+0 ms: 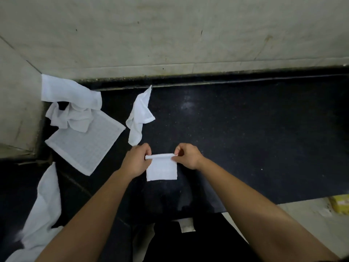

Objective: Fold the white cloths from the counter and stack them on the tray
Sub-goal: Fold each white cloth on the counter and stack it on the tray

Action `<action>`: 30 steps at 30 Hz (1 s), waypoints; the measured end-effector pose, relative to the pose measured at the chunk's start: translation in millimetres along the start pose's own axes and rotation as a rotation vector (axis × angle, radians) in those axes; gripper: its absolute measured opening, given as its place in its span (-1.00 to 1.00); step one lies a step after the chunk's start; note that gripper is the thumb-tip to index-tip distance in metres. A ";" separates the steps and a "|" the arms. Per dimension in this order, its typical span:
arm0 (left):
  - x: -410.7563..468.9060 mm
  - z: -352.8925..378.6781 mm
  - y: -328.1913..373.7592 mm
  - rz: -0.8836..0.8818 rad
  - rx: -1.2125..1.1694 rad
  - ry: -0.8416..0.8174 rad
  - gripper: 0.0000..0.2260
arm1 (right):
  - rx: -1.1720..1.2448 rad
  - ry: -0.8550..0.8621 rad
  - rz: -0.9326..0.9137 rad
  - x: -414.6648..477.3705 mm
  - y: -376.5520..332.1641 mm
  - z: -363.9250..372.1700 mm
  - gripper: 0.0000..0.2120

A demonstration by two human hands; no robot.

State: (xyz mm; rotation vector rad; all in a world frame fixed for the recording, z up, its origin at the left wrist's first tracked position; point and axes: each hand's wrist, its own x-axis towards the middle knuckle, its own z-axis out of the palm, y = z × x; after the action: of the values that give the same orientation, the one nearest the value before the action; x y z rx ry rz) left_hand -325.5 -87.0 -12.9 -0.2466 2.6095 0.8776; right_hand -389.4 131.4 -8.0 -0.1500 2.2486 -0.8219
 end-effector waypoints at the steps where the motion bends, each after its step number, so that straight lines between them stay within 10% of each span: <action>1: -9.0 -2.0 1.1 -0.073 -0.139 0.006 -0.83 | 0.070 0.022 -0.009 -6.3 2.1 -0.1 -0.85; 13: -94.6 -32.8 70.8 -0.160 -1.106 -0.068 -0.82 | 0.692 0.214 -0.097 -112.0 -5.1 -17.8 -0.67; 30: -122.7 77.2 248.3 0.014 -1.059 -0.263 -0.69 | 0.976 0.432 -0.095 -259.0 146.4 -92.3 -0.63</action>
State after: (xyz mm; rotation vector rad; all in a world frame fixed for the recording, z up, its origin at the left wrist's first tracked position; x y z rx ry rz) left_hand -260.2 162.0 115.2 -0.3413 1.6851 2.0521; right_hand -243.4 380.9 107.9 0.4176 1.9432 -2.0428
